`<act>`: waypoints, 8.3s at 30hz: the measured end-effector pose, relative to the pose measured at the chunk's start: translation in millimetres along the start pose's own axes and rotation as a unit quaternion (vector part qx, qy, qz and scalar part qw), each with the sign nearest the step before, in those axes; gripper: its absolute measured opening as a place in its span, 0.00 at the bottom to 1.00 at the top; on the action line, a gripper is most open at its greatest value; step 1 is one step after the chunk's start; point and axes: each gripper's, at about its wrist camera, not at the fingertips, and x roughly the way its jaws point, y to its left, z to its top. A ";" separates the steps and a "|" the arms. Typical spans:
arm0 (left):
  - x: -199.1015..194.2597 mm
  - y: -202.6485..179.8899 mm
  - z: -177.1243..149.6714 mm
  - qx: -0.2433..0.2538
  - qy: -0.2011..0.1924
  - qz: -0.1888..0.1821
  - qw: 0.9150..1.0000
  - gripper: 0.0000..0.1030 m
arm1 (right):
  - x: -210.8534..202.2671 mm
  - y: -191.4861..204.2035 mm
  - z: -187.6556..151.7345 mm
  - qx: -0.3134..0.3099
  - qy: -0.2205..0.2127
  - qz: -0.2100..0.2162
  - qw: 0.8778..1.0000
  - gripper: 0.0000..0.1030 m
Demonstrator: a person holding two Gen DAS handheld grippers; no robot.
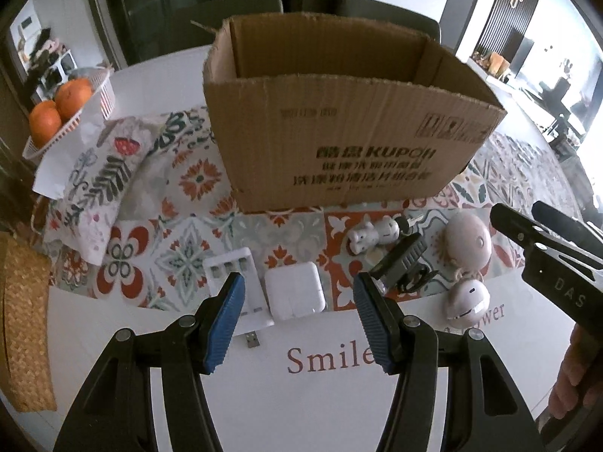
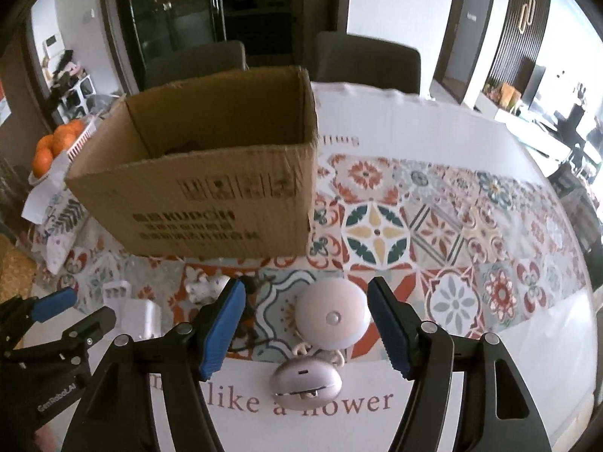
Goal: Organize rigid objects
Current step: 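Move the left gripper to the white square adapter while the right gripper reaches the pink round gadget, then close the left gripper on the white square adapter while the right gripper grasps the pink gadget, then carry the white adapter with the left gripper while the right gripper carries the pink gadget, then release the white adapter into the box while the right gripper drops the pink gadget there, then withdraw both open grippers from the box back toward the remaining items, then move the left gripper to the white battery charger while the right gripper reaches the black flashlight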
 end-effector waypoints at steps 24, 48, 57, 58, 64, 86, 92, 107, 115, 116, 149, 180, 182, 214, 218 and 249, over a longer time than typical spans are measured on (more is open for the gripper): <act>56.6 -8.4 2.8 0.002 0.072 0.040 0.997 0.57 | 66.6 -23.7 -19.1 0.052 0.098 -0.023 0.994 0.69; 92.7 -10.4 7.2 -0.015 0.093 0.031 0.995 0.51 | 98.8 -36.4 -24.1 0.082 0.117 0.005 0.990 0.73; 108.5 -9.3 5.2 -0.020 0.096 0.022 0.995 0.43 | 108.5 -27.3 -24.9 0.074 0.124 -0.006 0.989 0.74; 110.5 -6.7 4.1 -0.019 0.094 0.022 0.995 0.43 | 108.5 -26.8 -25.0 0.074 0.122 -0.006 0.990 0.74; 102.3 -10.4 -1.4 -0.012 0.089 0.020 0.996 0.43 | 106.4 -27.6 -29.0 0.073 0.110 -0.004 0.991 0.73; 21.2 -3.5 7.8 -0.003 0.003 -0.007 1.000 0.43 | 22.7 -10.6 -19.1 0.050 0.022 0.009 0.998 0.73; -6.2 -1.2 10.1 0.003 -0.033 -0.012 0.999 0.43 | -2.5 -1.8 -8.5 0.037 -0.012 0.011 0.999 0.73; -56.3 10.0 28.1 0.012 -0.101 -0.027 0.994 0.43 | -52.9 12.7 14.6 0.021 -0.076 0.042 0.996 0.73; -69.5 12.6 46.4 0.016 -0.119 -0.026 0.992 0.43 | -59.7 19.0 33.2 0.015 -0.090 0.050 0.995 0.73; -70.5 13.1 48.7 0.017 -0.121 -0.026 0.992 0.43 | -59.5 19.5 35.5 0.014 -0.091 0.050 0.994 0.73; -35.7 24.7 139.2 0.012 -0.096 -0.030 0.995 0.43 | -12.8 34.0 127.0 -0.015 -0.060 0.064 0.996 0.73; -22.2 21.7 130.1 0.011 -0.081 -0.009 0.997 0.45 | 25.0 32.8 118.2 -0.024 -0.014 0.076 0.997 0.73; -26.6 22.3 126.7 0.009 -0.084 -0.008 0.996 0.45 | 18.7 33.8 115.7 -0.029 -0.022 0.072 0.997 0.73; -45.4 29.1 26.0 -0.016 -0.065 -0.004 0.998 0.46 | -21.5 45.2 32.4 -0.053 -0.025 0.086 0.995 0.73; -39.6 30.5 16.3 -0.023 -0.053 -0.002 0.998 0.46 | -17.5 47.1 21.7 -0.061 -0.011 0.088 0.994 0.73; 21.2 41.9 -23.6 -0.069 0.047 0.014 0.996 0.51 | 45.6 61.5 -17.9 -0.124 0.113 0.102 0.981 0.74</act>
